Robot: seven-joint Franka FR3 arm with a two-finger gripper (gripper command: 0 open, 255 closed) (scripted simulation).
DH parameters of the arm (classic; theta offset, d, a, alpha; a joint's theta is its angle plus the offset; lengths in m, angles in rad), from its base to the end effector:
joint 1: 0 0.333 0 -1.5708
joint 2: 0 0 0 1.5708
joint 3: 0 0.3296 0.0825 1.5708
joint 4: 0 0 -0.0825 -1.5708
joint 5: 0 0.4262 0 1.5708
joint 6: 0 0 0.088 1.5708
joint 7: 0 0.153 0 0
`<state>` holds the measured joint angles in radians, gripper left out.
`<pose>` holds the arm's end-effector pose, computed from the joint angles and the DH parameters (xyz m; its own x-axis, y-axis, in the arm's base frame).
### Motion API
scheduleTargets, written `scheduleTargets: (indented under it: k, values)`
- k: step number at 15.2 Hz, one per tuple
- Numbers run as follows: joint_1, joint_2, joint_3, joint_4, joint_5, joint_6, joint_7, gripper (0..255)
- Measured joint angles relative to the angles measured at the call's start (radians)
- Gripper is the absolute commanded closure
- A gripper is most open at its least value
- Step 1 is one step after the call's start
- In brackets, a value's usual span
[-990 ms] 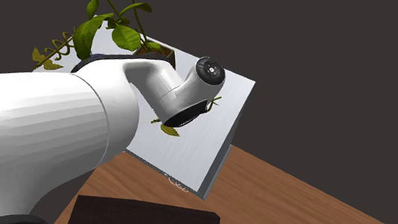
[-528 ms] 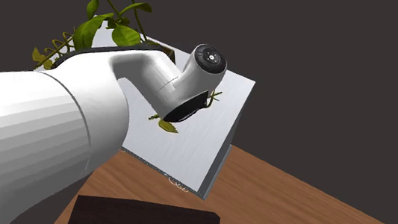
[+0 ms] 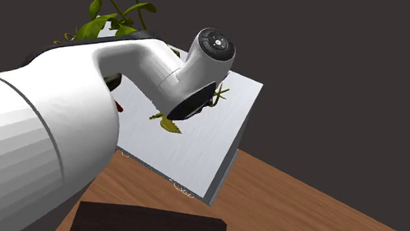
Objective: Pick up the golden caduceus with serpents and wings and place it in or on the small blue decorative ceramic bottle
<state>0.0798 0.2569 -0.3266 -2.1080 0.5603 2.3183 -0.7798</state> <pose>0.5966 -0.1231 0.2393 0.9788 0.1269 0.1608 0.1677 -0.9473 -0.2729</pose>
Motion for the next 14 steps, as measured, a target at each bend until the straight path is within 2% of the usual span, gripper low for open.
scheduleTargets:
  k: [14]
  values:
    - [0.012,-0.111,-0.027,0.053,-0.103,-0.137,0.105,255]
